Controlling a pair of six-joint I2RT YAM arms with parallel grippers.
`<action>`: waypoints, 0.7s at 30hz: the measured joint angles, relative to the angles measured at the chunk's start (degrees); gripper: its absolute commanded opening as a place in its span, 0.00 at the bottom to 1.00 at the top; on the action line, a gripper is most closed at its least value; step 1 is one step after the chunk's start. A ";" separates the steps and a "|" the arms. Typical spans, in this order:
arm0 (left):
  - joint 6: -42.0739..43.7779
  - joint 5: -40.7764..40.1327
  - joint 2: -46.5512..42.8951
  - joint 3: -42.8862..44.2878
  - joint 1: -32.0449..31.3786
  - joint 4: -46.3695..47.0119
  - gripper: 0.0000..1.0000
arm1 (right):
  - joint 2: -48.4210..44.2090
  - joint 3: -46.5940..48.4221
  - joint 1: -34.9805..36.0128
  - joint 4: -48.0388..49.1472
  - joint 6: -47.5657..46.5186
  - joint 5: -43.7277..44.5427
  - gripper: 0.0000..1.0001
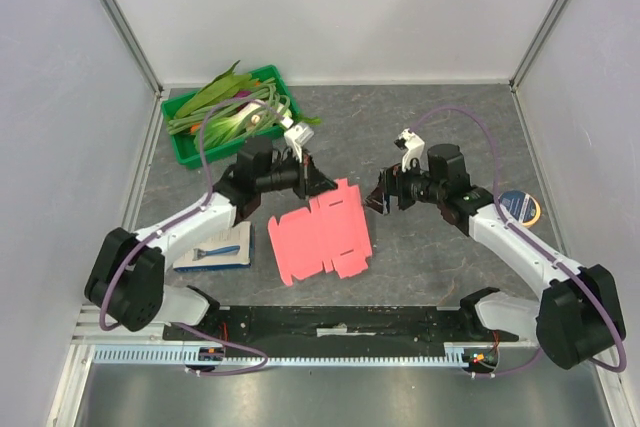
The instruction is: Fold the paper box
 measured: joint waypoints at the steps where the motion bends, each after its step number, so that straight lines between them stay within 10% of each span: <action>1: -4.26 -0.04 -0.42 -4.72 0.11 6.03 0.02 | 0.20 -0.46 0.00 0.61 0.24 -0.68 0.92; 16: -24.83 -1.22 2.14 -18.40 0.44 43.63 0.02 | 6.73 -3.72 1.38 14.84 3.96 -10.97 0.43; 21: -25.35 -2.60 2.40 -20.13 0.76 46.60 0.03 | 7.23 -5.88 2.34 18.21 4.37 -12.74 0.00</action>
